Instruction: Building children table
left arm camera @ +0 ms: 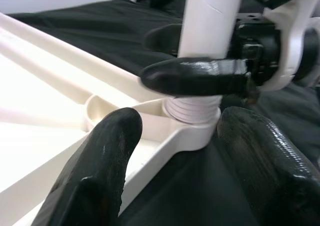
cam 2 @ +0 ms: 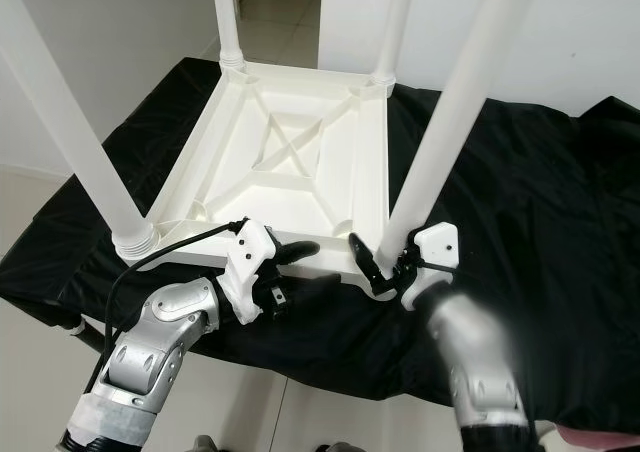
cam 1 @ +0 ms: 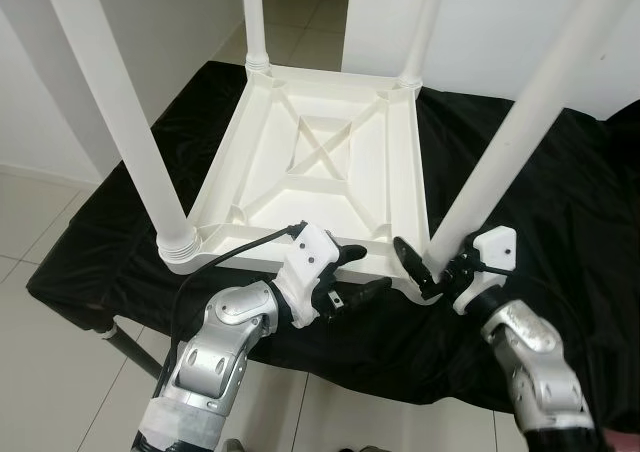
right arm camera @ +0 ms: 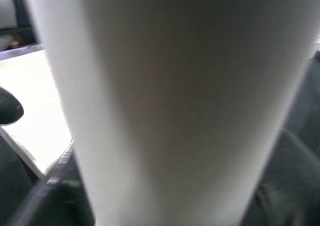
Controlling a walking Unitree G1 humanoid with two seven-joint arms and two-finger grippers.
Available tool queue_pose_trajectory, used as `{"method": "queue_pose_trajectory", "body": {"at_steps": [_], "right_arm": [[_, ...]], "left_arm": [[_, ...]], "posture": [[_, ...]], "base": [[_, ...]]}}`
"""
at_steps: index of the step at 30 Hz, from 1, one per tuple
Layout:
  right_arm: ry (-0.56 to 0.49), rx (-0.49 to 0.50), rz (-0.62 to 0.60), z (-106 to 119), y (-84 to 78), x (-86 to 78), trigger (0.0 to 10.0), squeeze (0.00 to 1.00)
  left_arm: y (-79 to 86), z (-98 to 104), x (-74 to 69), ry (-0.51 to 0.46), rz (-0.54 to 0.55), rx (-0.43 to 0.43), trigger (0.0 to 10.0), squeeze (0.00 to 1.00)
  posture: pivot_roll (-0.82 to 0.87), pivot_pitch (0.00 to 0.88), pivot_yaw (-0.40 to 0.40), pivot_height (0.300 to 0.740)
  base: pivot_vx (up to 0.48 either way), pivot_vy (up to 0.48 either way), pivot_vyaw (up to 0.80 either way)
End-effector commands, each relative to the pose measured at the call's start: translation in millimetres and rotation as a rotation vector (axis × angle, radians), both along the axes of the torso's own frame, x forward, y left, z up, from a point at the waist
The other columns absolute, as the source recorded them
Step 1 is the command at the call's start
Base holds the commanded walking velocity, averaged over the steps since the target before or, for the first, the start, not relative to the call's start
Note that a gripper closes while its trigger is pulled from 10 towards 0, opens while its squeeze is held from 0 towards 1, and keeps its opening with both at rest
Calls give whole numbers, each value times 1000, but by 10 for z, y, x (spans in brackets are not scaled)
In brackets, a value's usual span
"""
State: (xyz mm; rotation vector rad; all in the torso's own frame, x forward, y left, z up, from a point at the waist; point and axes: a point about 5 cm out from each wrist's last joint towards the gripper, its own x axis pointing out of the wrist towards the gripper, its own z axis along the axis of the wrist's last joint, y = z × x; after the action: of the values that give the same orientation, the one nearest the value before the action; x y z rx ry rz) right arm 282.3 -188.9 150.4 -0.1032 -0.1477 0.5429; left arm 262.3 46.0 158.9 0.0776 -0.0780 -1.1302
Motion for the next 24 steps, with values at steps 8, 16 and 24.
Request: {"method": "queue_pose_trajectory", "body": {"at_steps": [8,16,24], "right_arm": [[46,-30,95,-98,-5,53,0,0],[63,3,117,-151,19,47,0,0],[72,72,-71,-153,93,52,10000,0]], "left_arm": [[-24,28,33,-7,44,-20,10000,0],[-4,30,44,-13,68,-24,10000,0],[-25,-19,10,-13,64,-10,10000,0]], "posture": [[17,48,-62,740],[31,37,-78,740],[30,32,-95,740]], "base": [[0,0,0],[0,0,0],[0,0,0]]}}
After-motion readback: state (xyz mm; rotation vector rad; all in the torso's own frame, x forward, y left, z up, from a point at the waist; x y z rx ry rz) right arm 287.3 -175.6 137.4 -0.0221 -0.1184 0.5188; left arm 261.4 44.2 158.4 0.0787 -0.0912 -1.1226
